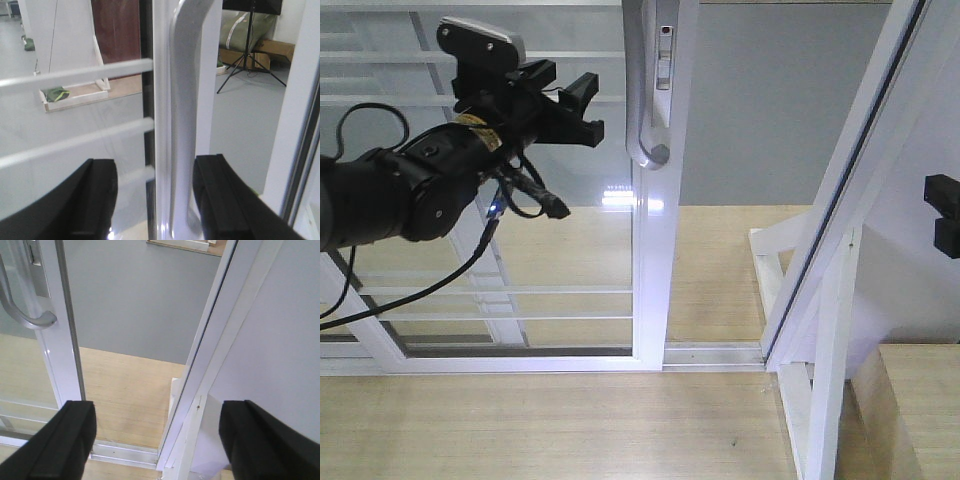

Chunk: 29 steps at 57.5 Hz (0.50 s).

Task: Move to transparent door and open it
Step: 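Move the left gripper onto the door's vertical frame edge and grip it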

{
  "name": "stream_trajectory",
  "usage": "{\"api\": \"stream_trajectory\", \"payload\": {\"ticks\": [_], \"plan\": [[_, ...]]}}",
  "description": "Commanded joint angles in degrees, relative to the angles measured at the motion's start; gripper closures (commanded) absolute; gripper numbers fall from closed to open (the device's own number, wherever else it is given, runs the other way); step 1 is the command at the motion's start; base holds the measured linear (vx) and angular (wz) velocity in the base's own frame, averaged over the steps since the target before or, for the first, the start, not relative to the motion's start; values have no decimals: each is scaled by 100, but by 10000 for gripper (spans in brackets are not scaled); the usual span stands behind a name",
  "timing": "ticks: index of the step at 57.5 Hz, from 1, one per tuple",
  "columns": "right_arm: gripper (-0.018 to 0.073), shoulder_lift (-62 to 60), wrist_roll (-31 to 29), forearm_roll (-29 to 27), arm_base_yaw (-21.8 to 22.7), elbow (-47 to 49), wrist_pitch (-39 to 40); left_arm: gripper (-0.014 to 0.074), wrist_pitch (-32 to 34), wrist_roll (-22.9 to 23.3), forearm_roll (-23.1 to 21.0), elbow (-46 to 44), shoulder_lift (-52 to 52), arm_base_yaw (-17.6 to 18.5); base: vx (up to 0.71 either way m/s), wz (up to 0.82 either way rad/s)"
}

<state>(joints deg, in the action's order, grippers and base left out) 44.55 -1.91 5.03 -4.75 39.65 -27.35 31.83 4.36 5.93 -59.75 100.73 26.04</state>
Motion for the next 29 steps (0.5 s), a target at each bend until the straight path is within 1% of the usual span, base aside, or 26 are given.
{"api": "stream_trajectory", "payload": {"ticks": [1,8,18,23,29], "plan": [[10,-31,6,41,29,170,475,125,345,49,146,-648,43,35,0,0],[17,-31,6,41,29,170,475,125,42,49,177,-1334,474,35,0,0],[17,-31,6,41,29,170,564,125,14,68,177,-2189,1099,60,0,0],[17,-31,6,41,29,170,564,125,-50,101,177,-2506,1322,100,0,0],[17,-31,6,50,29,170,562,125,-294,167,177,-2772,1434,204,0,0]]}}
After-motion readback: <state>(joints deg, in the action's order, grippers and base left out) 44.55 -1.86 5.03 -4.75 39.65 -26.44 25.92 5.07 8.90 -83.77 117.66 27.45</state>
